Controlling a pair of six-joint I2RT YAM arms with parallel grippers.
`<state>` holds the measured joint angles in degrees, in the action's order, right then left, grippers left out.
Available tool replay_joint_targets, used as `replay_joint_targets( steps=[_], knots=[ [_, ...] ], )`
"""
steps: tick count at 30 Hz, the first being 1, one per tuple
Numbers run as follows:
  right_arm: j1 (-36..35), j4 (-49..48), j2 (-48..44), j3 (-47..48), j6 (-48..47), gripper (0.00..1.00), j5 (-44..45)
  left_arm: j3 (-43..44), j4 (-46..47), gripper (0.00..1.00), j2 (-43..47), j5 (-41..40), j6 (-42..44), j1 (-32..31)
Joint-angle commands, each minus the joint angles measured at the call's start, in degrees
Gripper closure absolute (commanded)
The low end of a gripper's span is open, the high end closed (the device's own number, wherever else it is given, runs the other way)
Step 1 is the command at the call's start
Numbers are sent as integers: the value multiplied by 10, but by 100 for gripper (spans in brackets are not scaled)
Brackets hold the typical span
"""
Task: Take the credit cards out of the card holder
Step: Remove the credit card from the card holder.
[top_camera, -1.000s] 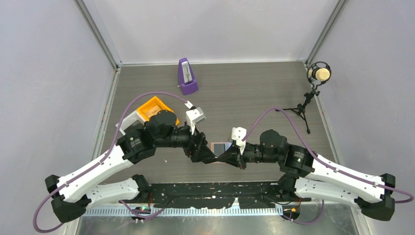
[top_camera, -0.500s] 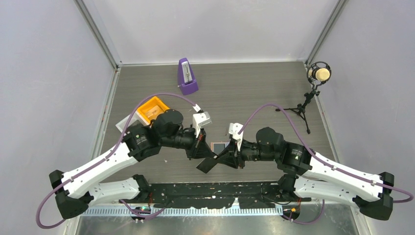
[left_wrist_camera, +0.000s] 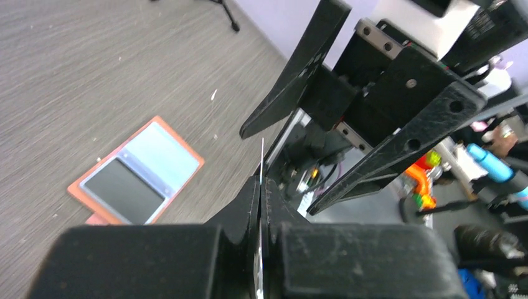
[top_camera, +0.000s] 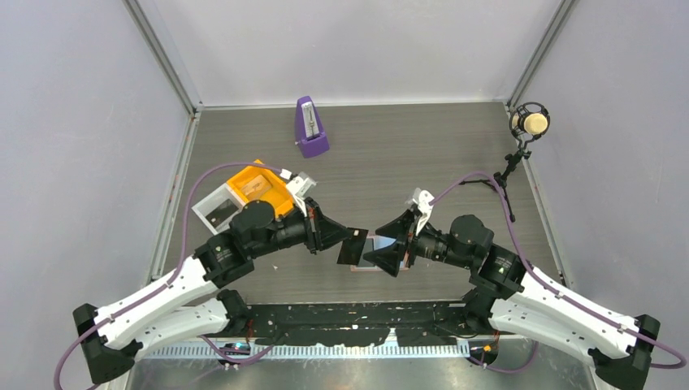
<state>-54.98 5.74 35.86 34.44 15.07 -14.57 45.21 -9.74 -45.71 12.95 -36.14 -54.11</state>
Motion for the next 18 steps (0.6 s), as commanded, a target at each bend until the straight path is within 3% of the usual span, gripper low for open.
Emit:
replay_joint_targets(
  steps=[1, 6, 10, 12, 13, 16, 18],
  knots=[
    [18, -114, -5, -17, 97, 17, -31, -45, 210, 100, 39, -47, -75, 1],
    [34, -234, 18, -46, 183, 23, -87, -82, 296, 100, 48, -51, -101, 1],
    [40, -302, 41, -65, 235, 33, -108, -89, 317, 100, 41, -42, -115, 1],
    [43, -308, 44, -68, 241, 46, -107, -93, 324, 100, 37, -35, -119, 1],
    [44, -308, 44, -70, 238, 60, -107, -94, 322, 100, 37, -35, -121, 1],
    [53, -296, 32, -74, 215, 85, -117, -94, 296, 99, 42, -36, -114, 1],
    [62, -263, 22, -66, 167, 94, -135, -90, 249, 83, 60, -39, -98, 1]
  ],
)
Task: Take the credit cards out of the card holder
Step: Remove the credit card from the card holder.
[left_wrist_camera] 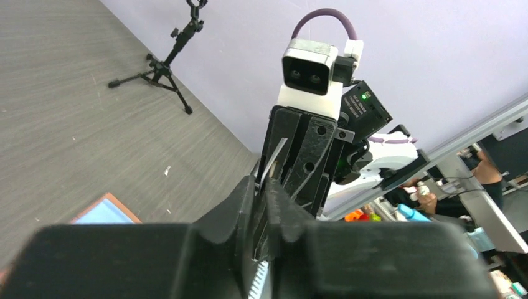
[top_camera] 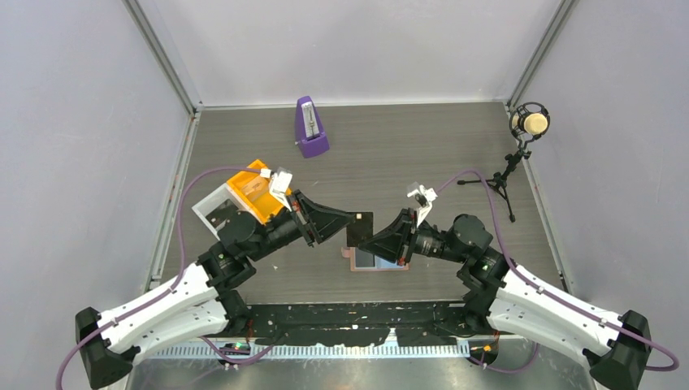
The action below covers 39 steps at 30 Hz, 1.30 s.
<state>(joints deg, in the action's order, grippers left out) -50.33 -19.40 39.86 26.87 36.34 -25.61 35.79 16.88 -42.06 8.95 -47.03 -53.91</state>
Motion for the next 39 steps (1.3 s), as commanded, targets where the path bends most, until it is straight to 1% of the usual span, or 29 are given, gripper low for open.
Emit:
replay_joint_targets(
  steps=[1, 2, 3, 4, 5, 6, 9, 13, 15, 18, 21, 24, 27, 34, 39],
  knots=[
    [20, 23, -22, 14, -63, 95, -31, 9, -50, 76, 33, -3, 19, -1],
    [22, 43, -23, 21, -92, 95, -45, 13, -98, 69, 44, -10, 27, -1],
    [25, 72, -23, 24, -105, 95, -52, 19, -135, 66, 55, -13, 33, -1],
    [26, 82, -22, 27, -124, 95, -76, 24, -171, 64, 64, -17, 42, -1],
    [27, 93, -15, 29, -129, 95, -109, 34, -214, 59, 73, -23, 55, 0],
    [27, 97, -11, 30, -134, 95, -127, 46, -251, 56, 79, -25, 66, 0],
    [27, 90, 32, 30, -131, 95, -221, 99, -355, 53, 86, -17, 110, 1],
    [27, 76, 70, 26, -129, 95, -266, 150, -450, 53, 82, -15, 161, 1],
    [26, 71, 76, 26, -129, 95, -279, 167, -470, 53, 73, 4, 181, 1],
    [26, 72, 83, 29, -131, 95, -291, 189, -492, 53, 43, 46, 191, 1],
    [26, 76, 90, 33, -137, 95, -299, 202, -495, 55, 6, 84, 187, 1],
    [26, 75, 98, 32, -137, 95, -304, 205, -482, 60, -28, 109, 182, 1],
    [26, 72, 104, 32, -135, 95, -304, 198, -456, 61, -50, 134, 174, 1],
    [26, 68, 111, 34, -132, 95, -304, 185, -419, 65, -63, 182, 165, 1],
    [26, 62, 120, 34, -128, 95, -303, 173, -415, 66, -71, 196, 160, 1]
  ],
)
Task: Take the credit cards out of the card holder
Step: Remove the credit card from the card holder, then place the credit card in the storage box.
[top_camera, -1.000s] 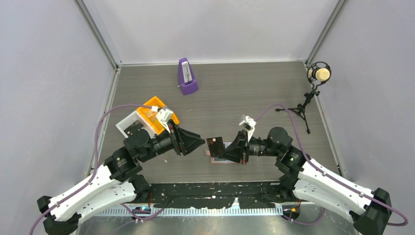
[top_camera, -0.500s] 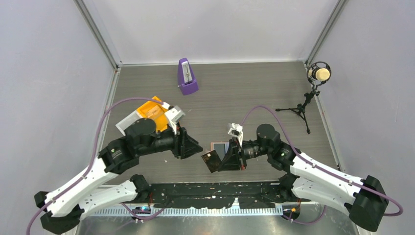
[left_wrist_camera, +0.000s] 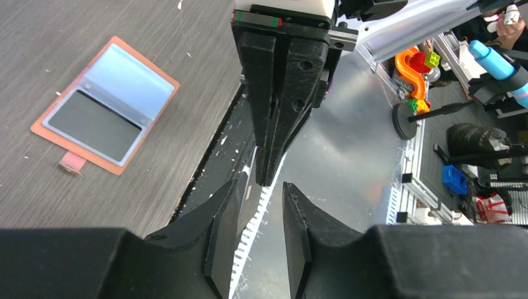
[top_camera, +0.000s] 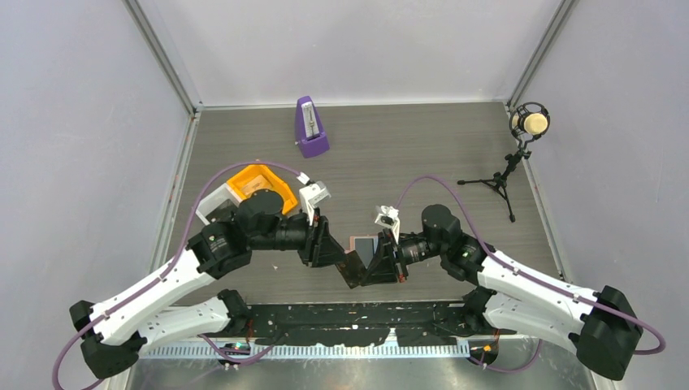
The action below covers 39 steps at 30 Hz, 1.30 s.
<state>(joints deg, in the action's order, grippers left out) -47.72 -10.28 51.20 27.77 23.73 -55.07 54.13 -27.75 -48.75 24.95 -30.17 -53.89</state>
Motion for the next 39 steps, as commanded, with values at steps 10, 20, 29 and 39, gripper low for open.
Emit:
replay_joint_targets(
  steps=[10, 20, 29, 39],
  knots=[
    [0, -39, 3, 18, 1, 95, -2, -8, 27, 100, -23, 33, -4, 2],
    [0, -36, -47, 12, -5, 37, 75, -26, 17, 100, 11, -51, -33, 59],
    [1, -31, -124, -13, -1, 1, 174, -90, 26, 100, 109, -174, -86, 239],
    [1, 21, -205, -32, -24, 5, 254, -118, -8, 100, 203, -391, -135, 448]
  ],
)
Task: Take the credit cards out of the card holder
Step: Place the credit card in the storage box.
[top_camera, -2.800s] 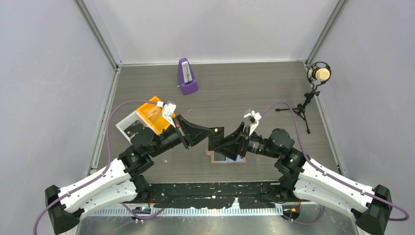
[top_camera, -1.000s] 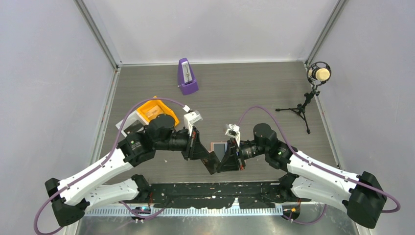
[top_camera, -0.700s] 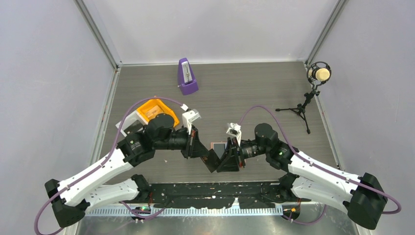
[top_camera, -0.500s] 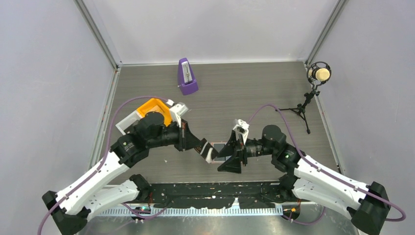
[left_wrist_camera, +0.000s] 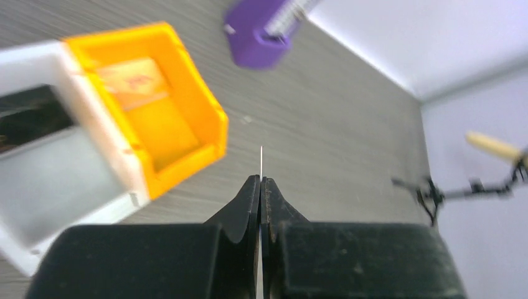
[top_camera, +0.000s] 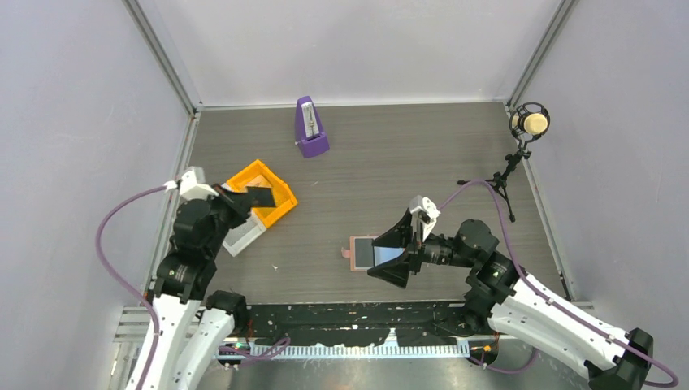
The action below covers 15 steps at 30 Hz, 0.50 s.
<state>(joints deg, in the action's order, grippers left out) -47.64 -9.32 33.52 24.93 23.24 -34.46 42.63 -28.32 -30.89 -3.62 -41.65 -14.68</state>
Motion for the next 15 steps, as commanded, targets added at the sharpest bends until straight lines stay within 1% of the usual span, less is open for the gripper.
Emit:
replay_joint_targets(
  steps=[1, 4, 7, 10, 13, 15],
  knots=[
    [0, 15, -32, -5, -21, 5, 50, -3, -7, 100, 26, -119, -25, 74],
    [0, 17, -46, -9, -25, 5, 65, -10, -12, 100, 30, -143, -51, 130],
    [0, 30, -63, -10, -24, 5, 104, -30, 16, 100, 20, -116, -67, 199],
    [0, 63, -89, -6, -19, 5, 169, -48, 33, 100, -12, -89, -89, 257],
    [0, 95, -110, 1, -14, 5, 206, -88, 83, 100, -38, -76, -111, 289],
    [0, 114, -117, 6, -14, 5, 221, -108, 111, 100, -51, -87, -123, 299]
  ],
)
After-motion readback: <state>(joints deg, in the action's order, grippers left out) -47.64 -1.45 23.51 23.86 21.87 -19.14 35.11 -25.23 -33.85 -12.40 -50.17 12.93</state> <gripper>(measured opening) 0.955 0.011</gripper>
